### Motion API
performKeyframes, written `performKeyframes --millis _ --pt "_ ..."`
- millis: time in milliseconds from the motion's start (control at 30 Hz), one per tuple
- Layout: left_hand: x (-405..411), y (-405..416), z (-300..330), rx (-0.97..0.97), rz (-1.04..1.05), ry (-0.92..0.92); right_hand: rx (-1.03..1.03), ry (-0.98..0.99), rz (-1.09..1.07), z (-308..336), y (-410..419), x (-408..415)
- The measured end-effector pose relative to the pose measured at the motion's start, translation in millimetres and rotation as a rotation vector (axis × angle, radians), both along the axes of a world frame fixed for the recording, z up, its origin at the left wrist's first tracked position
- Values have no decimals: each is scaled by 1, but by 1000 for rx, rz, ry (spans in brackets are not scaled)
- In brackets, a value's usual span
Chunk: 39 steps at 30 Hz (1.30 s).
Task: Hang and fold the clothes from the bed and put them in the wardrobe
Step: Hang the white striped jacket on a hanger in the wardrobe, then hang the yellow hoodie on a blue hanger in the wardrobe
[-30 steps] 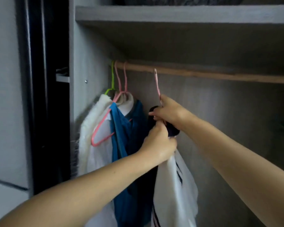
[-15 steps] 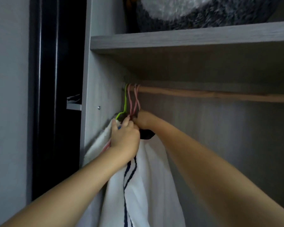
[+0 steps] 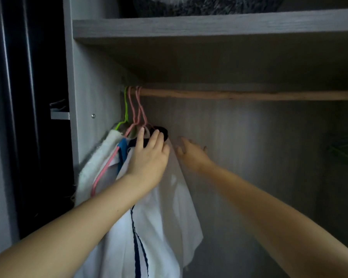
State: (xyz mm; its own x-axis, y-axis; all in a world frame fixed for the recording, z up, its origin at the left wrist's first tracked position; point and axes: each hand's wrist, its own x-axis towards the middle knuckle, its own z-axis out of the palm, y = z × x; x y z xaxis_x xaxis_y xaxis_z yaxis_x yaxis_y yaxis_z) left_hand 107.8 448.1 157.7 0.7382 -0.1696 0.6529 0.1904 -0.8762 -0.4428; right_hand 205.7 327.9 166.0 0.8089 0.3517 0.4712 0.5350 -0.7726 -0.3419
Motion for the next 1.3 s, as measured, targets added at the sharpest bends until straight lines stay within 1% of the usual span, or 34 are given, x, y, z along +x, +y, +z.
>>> performKeyframes --millis 67,200,267,367,467,533,600,667,800,867,967,1133,1233,1300 --pt "2 -24 -5 -73 -61 103 -26 -4 -99 -10 -37 -2" --pt "11 -71 -26 -182 -185 213 -44 -60 -286 -33 -106 -24" --pt "10 -100 -42 -200 -271 262 -77 -68 -343 -52 -138 -42" --pt "4 -146 -71 -205 -404 326 -127 -32 -396 -82 -187 -75" --pt "-6 -195 -99 -219 -551 384 -216 11 -495 -115 -236 -113" --pt "-16 -229 -117 -271 -668 435 -250 55 -569 -136 -269 -144" --pt "-31 -266 -136 -342 -812 477 -225 95 -638 -154 -304 -182" --pt "-53 -307 -155 -353 -922 519 -192 149 -712 -172 -343 -225" --pt "-116 -401 -193 -276 -1121 647 -205 287 -900 -210 -425 -323" --pt "-155 -451 -210 -269 -1203 716 -167 355 -1006 -230 -467 -377" --pt "-216 -531 -240 -230 -1299 834 -99 442 -1158 -259 -528 -465" --pt "-305 -629 -284 -140 -1414 1002 -9 622 -1350 -294 -595 -591" --pt "-341 -670 -305 -100 -1475 1053 51 701 -1433 -314 -623 -649" --pt "-353 -693 -316 -92 -1507 1092 54 727 -1471 -322 -636 -673"
